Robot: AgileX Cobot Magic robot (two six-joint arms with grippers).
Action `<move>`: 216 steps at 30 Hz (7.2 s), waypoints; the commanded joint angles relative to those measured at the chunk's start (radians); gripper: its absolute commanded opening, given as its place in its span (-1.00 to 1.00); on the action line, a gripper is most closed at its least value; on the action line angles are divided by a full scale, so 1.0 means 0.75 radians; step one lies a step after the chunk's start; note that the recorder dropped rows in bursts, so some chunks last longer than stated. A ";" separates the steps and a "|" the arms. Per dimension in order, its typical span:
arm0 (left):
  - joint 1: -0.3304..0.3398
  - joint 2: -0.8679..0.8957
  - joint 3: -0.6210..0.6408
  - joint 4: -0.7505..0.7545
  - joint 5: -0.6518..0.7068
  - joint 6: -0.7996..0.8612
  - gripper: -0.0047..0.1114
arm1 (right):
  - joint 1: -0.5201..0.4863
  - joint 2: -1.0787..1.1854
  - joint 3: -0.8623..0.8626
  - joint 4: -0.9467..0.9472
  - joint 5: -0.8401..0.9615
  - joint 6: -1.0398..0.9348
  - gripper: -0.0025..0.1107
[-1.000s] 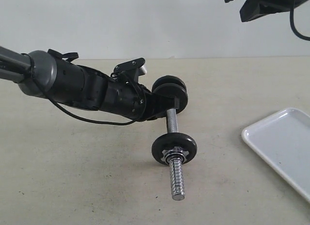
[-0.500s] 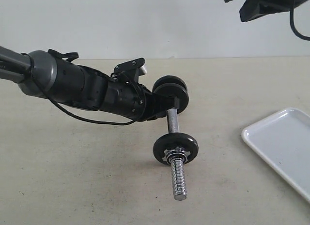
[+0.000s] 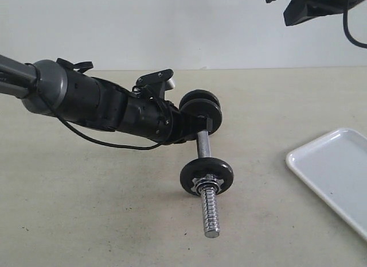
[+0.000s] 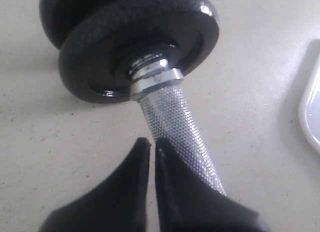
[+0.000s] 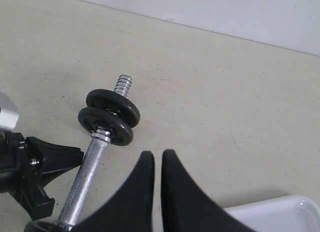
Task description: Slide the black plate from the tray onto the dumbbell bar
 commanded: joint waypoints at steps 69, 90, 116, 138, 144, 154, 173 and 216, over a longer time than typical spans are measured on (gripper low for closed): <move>-0.002 -2.364 1.331 0.542 -0.610 -0.245 -0.84 | -0.004 -1.242 1.633 0.087 -1.298 0.026 -0.96; -0.002 -2.377 1.595 0.473 -0.494 -0.251 -0.84 | -0.004 -1.242 1.769 0.147 -1.234 0.030 -0.96; -0.002 -2.377 1.595 0.482 -0.492 -0.251 -0.84 | -0.004 -1.242 1.769 0.169 -1.234 0.030 -0.96; -0.002 -2.377 1.595 0.482 -0.492 -0.251 -0.84 | -0.365 -1.630 1.769 0.169 -1.015 -0.244 -0.96; -0.002 -2.377 1.595 0.482 -0.492 -0.248 -0.84 | -0.365 -1.810 1.769 0.169 -0.763 -0.254 -0.96; -0.002 -2.377 1.595 0.482 -0.497 -0.246 -0.84 | -0.363 -1.934 1.769 0.100 -0.621 -0.260 -0.96; -0.002 -2.377 1.595 0.482 -0.494 -0.246 -0.84 | -0.360 -1.934 1.831 -0.131 -0.645 0.060 -0.96; -0.002 -2.377 1.595 0.482 -0.494 -0.246 -0.84 | -0.360 -1.934 1.831 -0.131 -0.620 0.068 -0.96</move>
